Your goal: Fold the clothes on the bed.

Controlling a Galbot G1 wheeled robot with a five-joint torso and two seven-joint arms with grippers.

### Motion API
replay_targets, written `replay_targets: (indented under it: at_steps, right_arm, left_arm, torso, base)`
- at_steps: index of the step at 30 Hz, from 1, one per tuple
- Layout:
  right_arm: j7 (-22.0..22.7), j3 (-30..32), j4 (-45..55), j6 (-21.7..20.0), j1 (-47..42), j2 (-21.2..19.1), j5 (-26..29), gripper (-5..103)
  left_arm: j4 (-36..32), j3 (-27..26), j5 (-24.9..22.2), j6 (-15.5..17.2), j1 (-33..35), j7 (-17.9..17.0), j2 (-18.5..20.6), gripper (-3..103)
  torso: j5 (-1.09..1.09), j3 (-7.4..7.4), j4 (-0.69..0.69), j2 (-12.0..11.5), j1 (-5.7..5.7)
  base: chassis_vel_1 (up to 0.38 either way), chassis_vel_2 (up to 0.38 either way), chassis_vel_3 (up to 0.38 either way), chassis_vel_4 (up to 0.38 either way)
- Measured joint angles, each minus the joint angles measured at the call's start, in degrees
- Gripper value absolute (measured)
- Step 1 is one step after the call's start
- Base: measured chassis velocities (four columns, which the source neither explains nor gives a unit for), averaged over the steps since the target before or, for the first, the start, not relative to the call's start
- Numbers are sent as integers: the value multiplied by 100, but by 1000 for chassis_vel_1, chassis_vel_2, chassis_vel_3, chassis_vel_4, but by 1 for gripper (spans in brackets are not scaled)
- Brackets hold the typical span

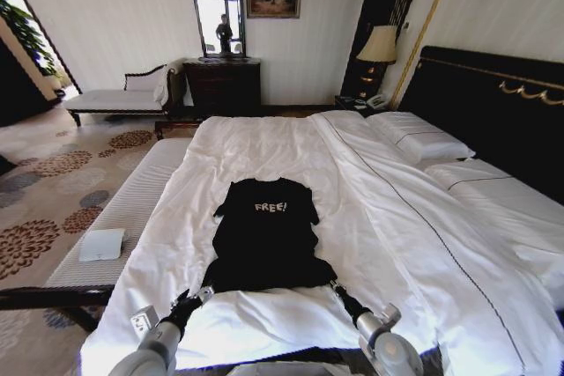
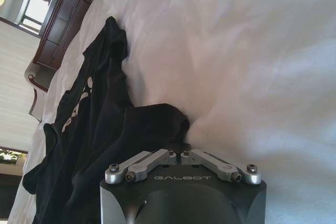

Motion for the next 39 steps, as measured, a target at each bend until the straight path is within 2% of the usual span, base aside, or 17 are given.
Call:
replay_targets:
  at_steps: [9, 16, 21, 22, 23, 27, 29, 32, 33, 35, 36, 38, 39]
  right_arm:
    - [2, 45, 10, 6, -10, -22, -31, 0]
    - [5, 41, -23, 24, 2, -30, -107, 0]
    - [18, 39, -54, 42, -5, -26, -169, 0]
    - [23, 38, -63, 45, -4, -26, -175, 0]
    - [23, 38, -63, 45, -4, -26, -175, 0]
    - [45, 37, -65, 50, 1, -18, -180, 0]
    - [48, 37, -63, 51, 2, -17, -181, 0]
    - [55, 39, -63, 52, 2, -14, -181, 0]
    - [55, 39, -63, 52, 2, -14, -181, 0]
    - [60, 43, -62, 53, 0, -11, -181, 0]
    - [63, 46, -59, 53, -3, -10, -180, 0]
    - [80, 68, -45, 53, -12, -4, -162, 0]
    - [80, 68, -45, 53, -12, -4, -162, 0]
  left_arm:
    - [363, 90, -493, 161, -416, -147, 52, 101]
    - [664, 256, -493, 203, -690, -172, 105, 98]
    - [821, 422, -319, 206, -808, -162, 106, 94]
    - [833, 457, -291, 206, -824, -160, 101, 89]
    - [833, 457, -291, 206, -824, -160, 101, 89]
    - [847, 547, -215, 204, -851, -149, 79, 68]
    - [847, 552, -211, 204, -852, -149, 78, 68]
    - [863, 556, -211, 204, -861, -148, 78, 51]
    - [863, 556, -211, 204, -861, -148, 78, 51]
    - [885, 560, -219, 204, -867, -146, 77, 40]
    - [895, 565, -220, 204, -869, -144, 74, 40]
    - [918, 572, -205, 204, -871, -121, 69, 29]
    - [918, 572, -205, 204, -871, -121, 69, 29]
  torso:
    - [0, 0, 0, 0, 0]
    - [0, 0, 0, 0, 0]
    - [0, 0, 0, 0, 0]
    - [0, 0, 0, 0, 0]
    - [0, 0, 0, 0, 0]
    - [0, 0, 0, 0, 0]
    - [0, 0, 0, 0, 0]
    - [0, 0, 0, 0, 0]
    - [0, 0, 0, 0, 0]
    - [1, 0, 0, 0, 0]
    - [1, 0, 0, 0, 0]
    - [1, 0, 0, 0, 0]
    - [1, 0, 0, 0, 0]
  base:
    - [0, 0, 0, 0]
    - [0, 0, 0, 0]
    - [0, 0, 0, 0]
    - [0, 0, 0, 0]
    - [0, 0, 0, 0]
    - [0, 0, 0, 0]
    - [0, 0, 0, 0]
    - [0, 0, 0, 0]
    - [0, 0, 0, 0]
    - [0, 0, 0, 0]
    - [0, 0, 0, 0]
    - [0, 0, 0, 0]
    - [0, 0, 0, 0]
